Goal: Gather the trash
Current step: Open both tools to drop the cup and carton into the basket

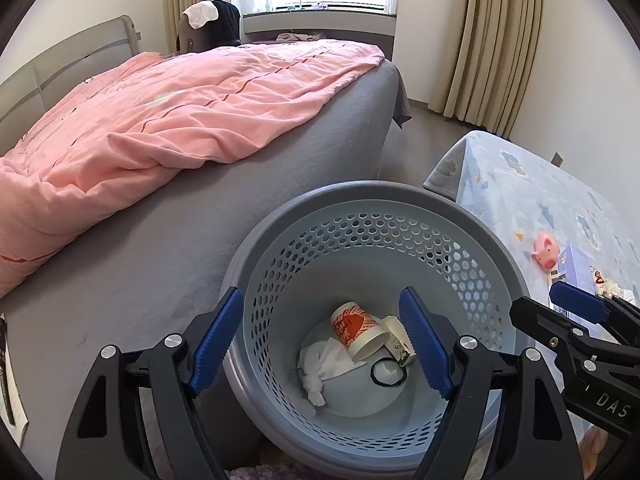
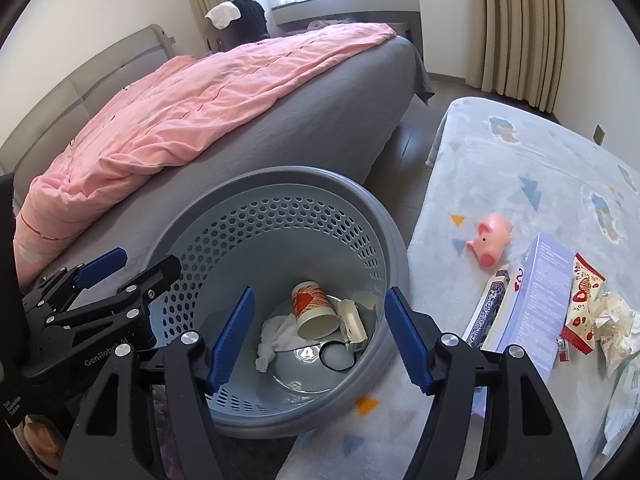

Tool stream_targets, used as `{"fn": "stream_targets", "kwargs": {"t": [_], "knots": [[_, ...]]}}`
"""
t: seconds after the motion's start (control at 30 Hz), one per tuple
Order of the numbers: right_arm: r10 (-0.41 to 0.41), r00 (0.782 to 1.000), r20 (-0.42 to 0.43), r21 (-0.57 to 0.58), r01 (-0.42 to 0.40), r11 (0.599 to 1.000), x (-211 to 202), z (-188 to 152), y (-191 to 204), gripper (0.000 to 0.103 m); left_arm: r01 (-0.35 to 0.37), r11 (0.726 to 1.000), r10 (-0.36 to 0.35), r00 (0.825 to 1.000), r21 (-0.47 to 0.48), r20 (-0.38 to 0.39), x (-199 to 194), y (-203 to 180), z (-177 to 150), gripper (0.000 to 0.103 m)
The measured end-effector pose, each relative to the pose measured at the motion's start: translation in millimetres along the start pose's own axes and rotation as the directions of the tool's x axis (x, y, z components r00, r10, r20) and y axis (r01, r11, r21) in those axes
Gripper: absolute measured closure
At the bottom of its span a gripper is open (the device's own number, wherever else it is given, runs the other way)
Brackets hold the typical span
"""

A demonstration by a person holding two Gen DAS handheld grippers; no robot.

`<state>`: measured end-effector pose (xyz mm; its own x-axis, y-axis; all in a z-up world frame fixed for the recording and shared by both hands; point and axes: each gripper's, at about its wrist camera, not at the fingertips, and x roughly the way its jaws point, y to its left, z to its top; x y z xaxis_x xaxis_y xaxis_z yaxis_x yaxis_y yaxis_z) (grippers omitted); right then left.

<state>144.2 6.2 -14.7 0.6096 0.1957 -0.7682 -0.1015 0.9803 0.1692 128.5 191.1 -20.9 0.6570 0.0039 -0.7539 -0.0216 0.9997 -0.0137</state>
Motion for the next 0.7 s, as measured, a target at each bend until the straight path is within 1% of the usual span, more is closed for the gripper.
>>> {"fn": "stream_targets", "kwargs": {"t": [0.2, 0.53, 0.7], "knots": [[-0.004, 1.000, 0.012, 0.014, 0.003, 1.000, -12.8, -3.8, -4.2, 0.035, -0.008, 1.000, 0.008, 1.000, 0.028, -0.002, -7.9, -8.0, -5.0, 0.025], [-0.005, 0.999, 0.036, 0.062, 0.003, 0.998, -40.4, -13.0, -18.9, 0.033, 0.029, 0.999, -0.029, 0.999, 0.038, -0.017, -31.3, -25.8, -20.5, 0.025], [-0.019, 0.999, 0.043, 0.075, 0.016, 0.997, -58.4, -25.1, -27.8, 0.033, 0.049, 0.998, -0.049, 0.999, 0.046, -0.004, -48.0, -35.7, -24.5, 0.024]]}}
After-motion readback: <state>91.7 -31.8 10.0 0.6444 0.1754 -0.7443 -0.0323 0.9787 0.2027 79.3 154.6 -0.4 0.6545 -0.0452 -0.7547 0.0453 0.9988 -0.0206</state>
